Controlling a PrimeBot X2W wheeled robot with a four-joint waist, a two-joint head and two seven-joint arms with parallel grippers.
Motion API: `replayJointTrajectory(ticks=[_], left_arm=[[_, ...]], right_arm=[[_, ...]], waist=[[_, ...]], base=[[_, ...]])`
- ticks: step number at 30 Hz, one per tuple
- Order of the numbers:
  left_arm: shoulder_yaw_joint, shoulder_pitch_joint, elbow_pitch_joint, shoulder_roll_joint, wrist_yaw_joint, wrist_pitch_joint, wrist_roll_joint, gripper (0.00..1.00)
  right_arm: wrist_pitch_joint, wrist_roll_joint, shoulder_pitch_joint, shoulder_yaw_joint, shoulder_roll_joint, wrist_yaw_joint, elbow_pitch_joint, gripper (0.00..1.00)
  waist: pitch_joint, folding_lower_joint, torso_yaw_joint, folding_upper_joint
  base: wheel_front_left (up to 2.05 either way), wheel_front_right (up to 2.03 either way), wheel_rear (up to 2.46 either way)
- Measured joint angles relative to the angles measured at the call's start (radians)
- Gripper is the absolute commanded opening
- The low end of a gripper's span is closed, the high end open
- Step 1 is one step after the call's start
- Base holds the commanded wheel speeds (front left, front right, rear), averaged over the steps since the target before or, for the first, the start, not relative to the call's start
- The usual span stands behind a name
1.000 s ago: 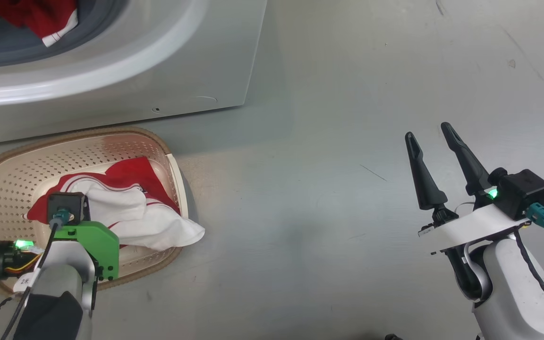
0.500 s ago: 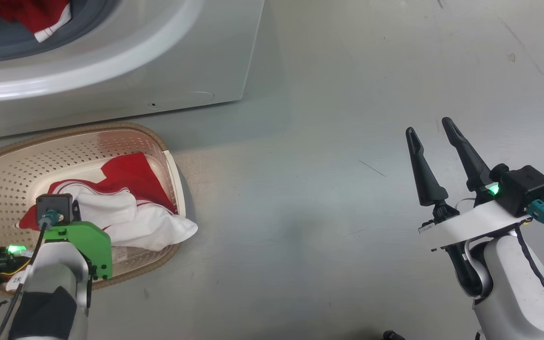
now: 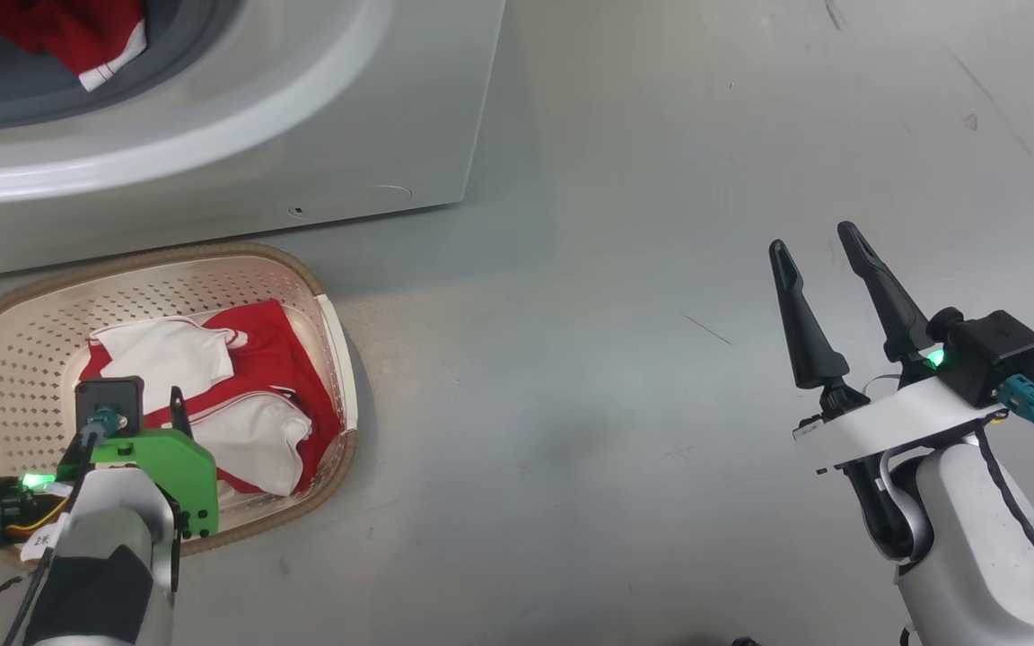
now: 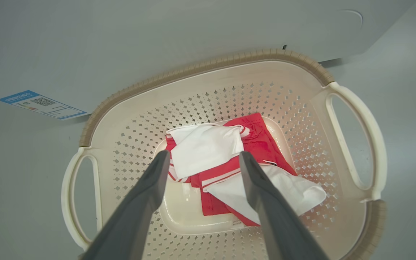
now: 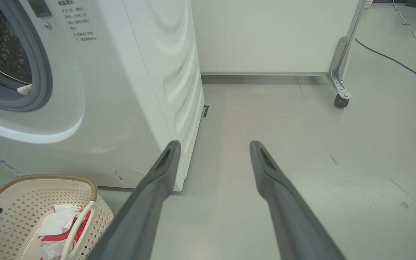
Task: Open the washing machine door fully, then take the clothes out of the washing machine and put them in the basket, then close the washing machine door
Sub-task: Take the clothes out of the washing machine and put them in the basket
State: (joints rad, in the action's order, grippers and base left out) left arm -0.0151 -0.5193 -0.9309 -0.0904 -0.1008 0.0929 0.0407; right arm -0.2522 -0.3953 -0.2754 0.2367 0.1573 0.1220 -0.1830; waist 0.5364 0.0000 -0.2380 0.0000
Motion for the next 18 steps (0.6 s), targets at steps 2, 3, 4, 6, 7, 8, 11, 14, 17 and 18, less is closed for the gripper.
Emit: replayJointTrajectory(ticks=[2,3,4,6,7,8,11,14,17,18], left_arm=[[-0.001,0.0,-0.008,0.003,0.0,0.015,0.0,1.0],[-0.001,-0.001,-0.011,0.004,-0.001,0.023,0.0,1.0],[-0.002,-0.002,-0.016,0.006,-0.001,0.032,0.0,1.0],[-0.006,-0.003,-0.02,0.009,-0.002,0.046,0.0,1.0],[-0.009,-0.004,-0.024,0.012,-0.002,0.054,0.0,1.0],[-0.013,-0.004,-0.026,0.015,-0.001,0.064,0.0,1.0],[-0.018,-0.004,-0.025,0.026,0.001,0.102,0.0,1.0],[-0.025,-0.009,-0.015,0.037,0.012,0.131,0.001,1.0],[-0.03,-0.016,0.007,0.044,0.019,0.148,0.003,1.0],[-0.03,-0.016,0.014,0.044,0.024,0.152,0.005,1.0]], right_arm=[[0.0,0.0,0.0,-0.001,0.0,0.0,-0.003,1.0],[0.0,0.0,0.0,-0.001,0.0,0.0,-0.004,1.0],[0.0,0.0,0.0,-0.002,-0.001,0.0,-0.005,1.0],[0.0,0.0,0.0,-0.002,-0.001,0.0,-0.007,1.0],[0.0,0.0,0.0,-0.003,-0.002,0.0,-0.008,1.0],[0.0,0.0,0.0,-0.004,-0.003,0.0,-0.008,1.0],[0.0,0.0,0.0,-0.01,-0.005,0.0,-0.012,1.0],[0.0,0.0,0.001,-0.02,-0.005,0.0,-0.017,1.0],[0.0,0.0,0.004,-0.031,-0.005,0.0,-0.021,1.0],[0.0,0.0,0.007,-0.034,-0.004,0.0,-0.022,1.0]], waist=[[-0.009,0.0,0.003,0.0],[-0.014,0.0,0.004,0.0],[-0.02,0.0,0.006,0.0],[-0.031,0.0,0.01,0.0],[-0.038,0.0,0.012,0.0],[-0.044,0.0,0.014,0.0],[-0.066,0.0,0.022,0.0],[-0.09,0.0,0.032,0.0],[-0.117,0.0,0.044,0.0],[-0.126,0.0,0.048,0.0]], base=[[0.0,0.0,0.0],[0.0,0.0,0.0],[0.0,0.0,0.0],[0.0,0.0,0.0],[0.0,0.0,0.0],[0.0,0.0,0.0],[0.0,0.0,0.0],[0.0,0.0,0.0],[0.0,0.0,0.0],[0.0,0.0,0.0]])
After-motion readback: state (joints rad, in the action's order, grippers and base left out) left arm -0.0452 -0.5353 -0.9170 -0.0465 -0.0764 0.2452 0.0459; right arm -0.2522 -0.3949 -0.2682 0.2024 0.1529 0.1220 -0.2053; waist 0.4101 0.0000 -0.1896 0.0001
